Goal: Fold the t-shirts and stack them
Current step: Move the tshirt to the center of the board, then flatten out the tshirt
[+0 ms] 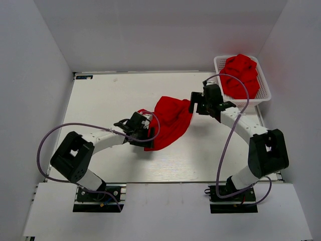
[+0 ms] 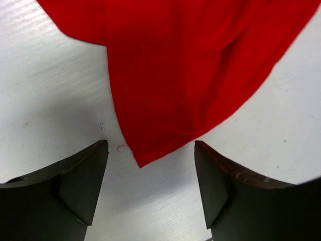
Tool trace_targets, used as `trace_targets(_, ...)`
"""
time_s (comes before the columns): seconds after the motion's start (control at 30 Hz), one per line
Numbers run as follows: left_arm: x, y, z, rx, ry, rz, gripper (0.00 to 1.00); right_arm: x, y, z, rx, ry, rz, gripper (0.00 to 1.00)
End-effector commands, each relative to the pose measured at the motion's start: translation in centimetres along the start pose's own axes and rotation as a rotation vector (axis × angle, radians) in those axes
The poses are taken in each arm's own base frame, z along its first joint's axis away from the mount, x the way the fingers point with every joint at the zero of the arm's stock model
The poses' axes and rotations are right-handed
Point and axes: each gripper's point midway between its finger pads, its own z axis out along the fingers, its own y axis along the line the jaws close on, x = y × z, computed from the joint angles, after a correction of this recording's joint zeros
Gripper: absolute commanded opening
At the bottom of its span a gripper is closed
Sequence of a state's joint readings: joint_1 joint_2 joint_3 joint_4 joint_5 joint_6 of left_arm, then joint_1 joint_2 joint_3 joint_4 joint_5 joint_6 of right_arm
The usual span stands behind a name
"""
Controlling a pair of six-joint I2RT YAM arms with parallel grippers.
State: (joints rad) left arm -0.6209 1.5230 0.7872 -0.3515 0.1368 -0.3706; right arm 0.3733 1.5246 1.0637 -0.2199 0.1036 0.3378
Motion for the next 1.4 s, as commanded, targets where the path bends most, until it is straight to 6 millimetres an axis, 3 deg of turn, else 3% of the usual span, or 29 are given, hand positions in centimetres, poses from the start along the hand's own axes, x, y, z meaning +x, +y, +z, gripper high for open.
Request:
trace_targets(0.0,1.7,1.2,0.6,-0.119,0.056,-0.016,0.79,-2.4,0.1,0.4,0.025,-0.054,0.037,0.9)
trace_targets(0.03,1.6,0.9,0.6,-0.129,0.054,0.001,0.79,-2.6,0.2,0.5,0.022,-0.056,0.042,0.9)
trace_targets(0.1,2.3,2.3,1.0,-0.22,0.075,-0.009,0.79,-2.5,0.1,1.1,0.026,-0.043,0.048,0.9)
trace_targets(0.23,3.1,2.4,2.3,-0.27,0.118,0.017,0.6,-2.5,0.6,1.7,0.01,-0.035,0.048,0.9)
trace_targets(0.27,3.6,2.1,2.6,-0.264,0.137,0.026,0.42,-2.6,0.3,1.9,0.02,-0.035,0.052,0.9)
trace_targets(0.33,3.7,2.1,3.0,-0.261,0.152,0.025,0.23,-2.8,0.3,2.5,0.03,-0.032,0.052,0.9)
trace_targets(0.37,3.9,1.6,3.3,-0.247,0.157,0.034,0.0,-3.9,0.5,2.4,0.027,-0.055,0.052,0.9)
trace_targets(0.43,3.9,1.6,3.3,-0.247,0.157,0.034,0.0,-3.7,0.5,3.2,0.031,-0.037,0.05,0.9)
trace_targets(0.47,3.4,1.5,3.2,-0.248,0.132,0.026,0.0,-4.7,0.7,3.2,0.032,-0.055,0.051,0.9)
trace_targets(0.53,2.6,1.4,2.6,-0.25,0.096,0.028,0.0,-4.0,0.4,4.4,0.048,-0.03,0.05,0.9)
trace_targets(0.57,2.2,1.2,2.4,-0.244,0.084,0.027,0.0,-5.0,0.6,4.3,0.05,-0.047,0.049,0.9)
trace_targets(0.8,0.7,0.7,0.7,-0.226,0.0,0.027,0.0,-4.6,0.1,7.5,0.093,0.018,0.01,0.84)
trace_targets(0.93,0.9,1.0,0.3,-0.24,0.007,0.028,0.0,-3.0,-1.0,9.2,0.139,0.06,0.016,0.77)
trace_targets(1.0,0.9,1.0,0.3,-0.24,0.007,0.028,0.0,-2.8,-1.1,9.4,0.143,0.068,0.019,0.68)
trace_targets(1.03,0.6,0.8,0.3,-0.236,-0.001,0.027,0.0,-2.5,-1.2,9.7,0.146,0.078,0.021,0.54)
trace_targets(1.1,0.8,0.9,0.2,-0.24,0.007,0.028,0.0,-2.1,-1.3,10.1,0.147,0.089,0.026,0.39)
trace_targets(1.13,0.5,0.9,0.0,-0.243,-0.007,0.028,0.0,-1.8,-1.1,10.2,0.138,0.099,0.027,0.16)
trace_targets(1.17,-0.1,0.6,-0.3,-0.235,-0.025,0.027,0.0,-1.9,-1.1,10.2,0.132,0.095,0.031,0.04)
trace_targets(1.23,-1.4,0.7,-1.1,-0.259,-0.068,0.027,0.0,-2.9,-1.0,9.9,0.129,0.062,0.027,0.0)
trace_targets(1.27,-3.0,0.2,-1.9,-0.264,-0.113,0.025,0.0,-3.6,-1.1,9.7,0.14,0.04,0.025,0.0)
trace_targets(1.33,-6.2,0.2,-4.1,-0.311,-0.222,0.017,0.0,-7.0,-0.6,7.8,0.132,-0.067,0.033,0.0)
trace_targets(1.37,-9.4,-0.4,-5.9,-0.31,-0.31,0.007,0.0,-9.0,-0.7,6.3,0.142,-0.131,0.041,0.0)
